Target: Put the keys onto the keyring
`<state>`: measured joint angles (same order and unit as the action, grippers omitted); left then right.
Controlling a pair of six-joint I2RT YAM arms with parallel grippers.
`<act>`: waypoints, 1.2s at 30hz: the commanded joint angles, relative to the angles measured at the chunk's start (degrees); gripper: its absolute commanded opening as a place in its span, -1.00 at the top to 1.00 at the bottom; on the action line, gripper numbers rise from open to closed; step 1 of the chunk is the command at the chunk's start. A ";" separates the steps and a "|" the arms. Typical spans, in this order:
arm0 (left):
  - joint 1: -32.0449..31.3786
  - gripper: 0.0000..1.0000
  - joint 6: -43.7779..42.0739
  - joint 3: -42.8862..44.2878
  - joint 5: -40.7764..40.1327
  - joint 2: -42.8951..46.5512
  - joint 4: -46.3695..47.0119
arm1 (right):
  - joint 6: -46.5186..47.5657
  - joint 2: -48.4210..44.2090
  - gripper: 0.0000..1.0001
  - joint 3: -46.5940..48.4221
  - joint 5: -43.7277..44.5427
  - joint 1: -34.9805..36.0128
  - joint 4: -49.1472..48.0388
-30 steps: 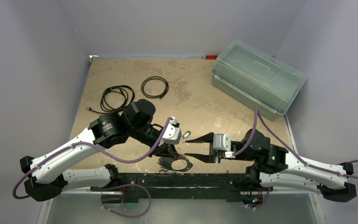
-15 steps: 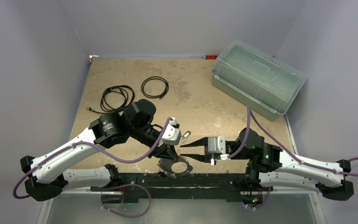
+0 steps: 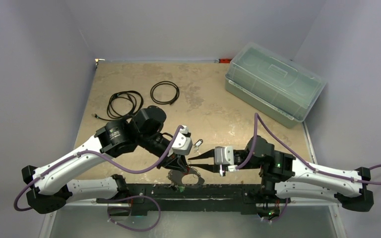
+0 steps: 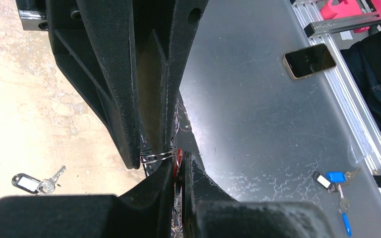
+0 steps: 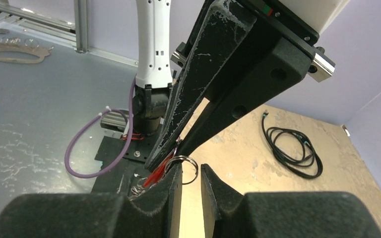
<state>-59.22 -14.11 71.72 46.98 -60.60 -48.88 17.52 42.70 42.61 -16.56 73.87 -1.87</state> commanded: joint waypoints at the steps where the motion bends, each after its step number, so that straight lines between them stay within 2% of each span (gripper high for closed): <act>1: -0.02 1.00 -0.09 1.32 2.68 0.30 1.83 | 0.76 0.41 0.55 0.98 -2.66 0.14 -2.23; 7: -0.19 1.00 0.26 0.98 2.46 0.30 1.78 | 1.03 1.14 0.47 1.42 -2.97 0.14 -2.21; 9: -0.28 1.00 0.54 0.83 1.83 0.22 1.74 | 0.88 1.37 0.59 1.42 -4.26 0.14 -2.58; 11: -0.37 1.00 0.68 0.79 0.90 0.13 1.65 | 0.77 1.86 0.85 1.70 -5.81 0.14 -2.63; 13: -0.39 1.00 0.83 0.92 0.07 0.19 1.60 | 0.38 2.63 0.98 2.26 -7.59 0.14 -2.27; 19: -0.37 1.00 1.10 1.04 -2.88 1.92 1.70 | -4.08 2.64 1.00 1.91 -8.86 0.14 -3.72; 22: -0.38 1.00 1.02 1.22 -6.75 3.43 1.75 | -9.64 2.35 1.00 1.29 -3.14 0.14 -6.40; 26: -0.37 1.00 0.66 0.85 -12.17 5.75 2.61 | -16.77 4.19 1.00 4.04 6.13 0.14 -4.59; 30: -0.37 1.00 0.42 1.25 -17.41 7.13 3.01 | -28.20 5.07 1.00 5.21 13.37 0.14 -4.81; 36: -0.53 1.00 0.00 0.37 -28.66 7.21 4.91 | -38.39 6.78 1.00 7.85 23.02 0.05 -2.29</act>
<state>-59.79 -13.10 71.68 28.75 -53.84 -48.80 -10.15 48.51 46.33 -1.65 73.58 -5.02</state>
